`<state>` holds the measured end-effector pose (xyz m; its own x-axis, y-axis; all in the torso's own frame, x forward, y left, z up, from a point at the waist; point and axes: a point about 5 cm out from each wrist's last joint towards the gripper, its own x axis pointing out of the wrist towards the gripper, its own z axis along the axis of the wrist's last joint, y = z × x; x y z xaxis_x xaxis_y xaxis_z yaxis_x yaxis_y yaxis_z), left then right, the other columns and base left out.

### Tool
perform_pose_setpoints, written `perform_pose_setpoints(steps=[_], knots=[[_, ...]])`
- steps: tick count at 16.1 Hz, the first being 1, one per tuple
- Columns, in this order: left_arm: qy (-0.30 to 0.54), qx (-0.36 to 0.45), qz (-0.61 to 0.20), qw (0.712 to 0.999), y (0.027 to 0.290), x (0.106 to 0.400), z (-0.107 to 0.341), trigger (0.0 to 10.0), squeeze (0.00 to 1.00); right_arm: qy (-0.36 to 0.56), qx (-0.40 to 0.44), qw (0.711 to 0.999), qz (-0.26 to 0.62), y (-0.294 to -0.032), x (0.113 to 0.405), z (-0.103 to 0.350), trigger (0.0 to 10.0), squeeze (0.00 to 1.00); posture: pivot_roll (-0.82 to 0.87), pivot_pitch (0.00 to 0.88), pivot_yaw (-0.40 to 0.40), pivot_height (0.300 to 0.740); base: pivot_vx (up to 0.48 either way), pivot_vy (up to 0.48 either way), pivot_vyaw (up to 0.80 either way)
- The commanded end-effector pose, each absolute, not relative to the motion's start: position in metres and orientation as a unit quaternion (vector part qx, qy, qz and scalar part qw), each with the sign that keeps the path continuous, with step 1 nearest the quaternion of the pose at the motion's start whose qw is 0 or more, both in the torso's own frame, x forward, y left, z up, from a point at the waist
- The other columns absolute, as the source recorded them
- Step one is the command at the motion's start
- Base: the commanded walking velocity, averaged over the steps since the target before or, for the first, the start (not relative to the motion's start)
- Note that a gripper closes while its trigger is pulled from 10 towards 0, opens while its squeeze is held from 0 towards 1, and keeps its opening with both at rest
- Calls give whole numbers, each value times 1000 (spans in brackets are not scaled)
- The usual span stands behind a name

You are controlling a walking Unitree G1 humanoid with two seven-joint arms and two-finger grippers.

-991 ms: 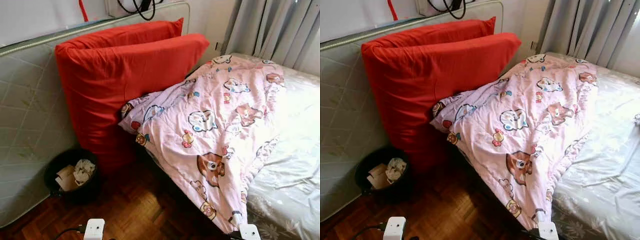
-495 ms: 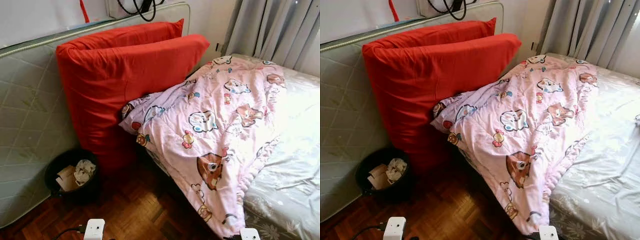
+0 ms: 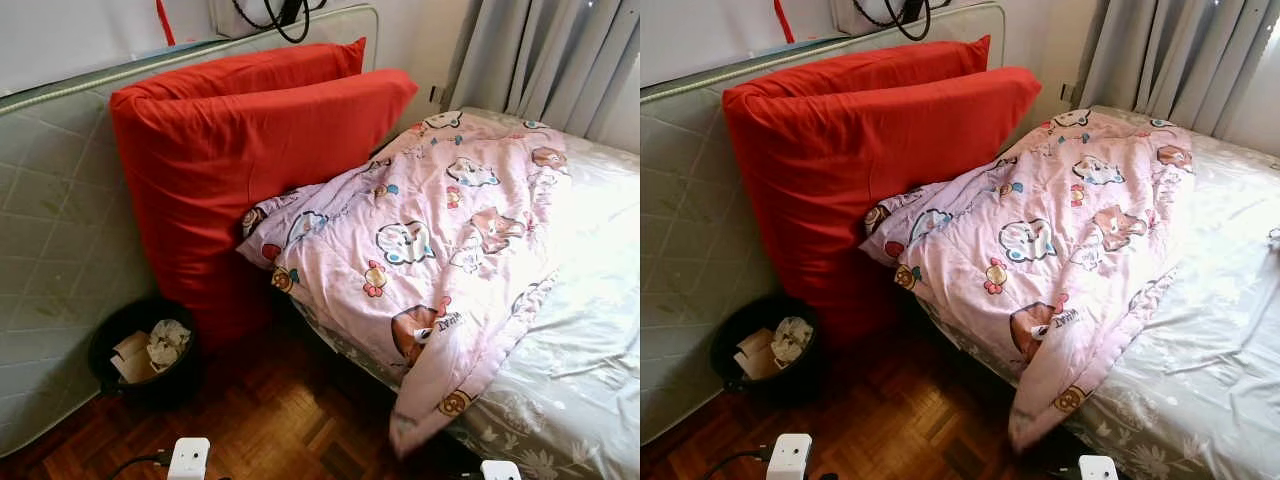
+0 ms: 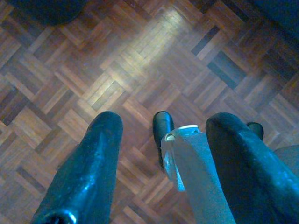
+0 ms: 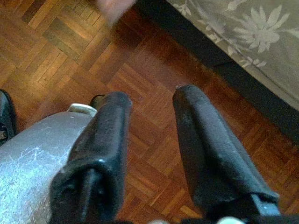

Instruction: Clean up the room

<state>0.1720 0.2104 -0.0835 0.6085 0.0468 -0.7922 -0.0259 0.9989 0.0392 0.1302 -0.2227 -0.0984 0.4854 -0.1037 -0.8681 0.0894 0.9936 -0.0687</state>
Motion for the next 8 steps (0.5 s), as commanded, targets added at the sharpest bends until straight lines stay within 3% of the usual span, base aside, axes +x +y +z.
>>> perform_pose_setpoints(steps=[1, 8], knots=[[444, 18, 22, 896, 214, 171, -83, 10000, 0, 506, 7, 860, -71, -229, 124, -99, 10000, 0, 59, 28, -22, 740, 0, 0, 0], [445, 16, 22, 895, 214, 172, -83, 10000, 0, 484, 59, 866, -110, -242, 126, -95, 10000, 0, 61, 24, -14, 740, 0, 0, 0]])
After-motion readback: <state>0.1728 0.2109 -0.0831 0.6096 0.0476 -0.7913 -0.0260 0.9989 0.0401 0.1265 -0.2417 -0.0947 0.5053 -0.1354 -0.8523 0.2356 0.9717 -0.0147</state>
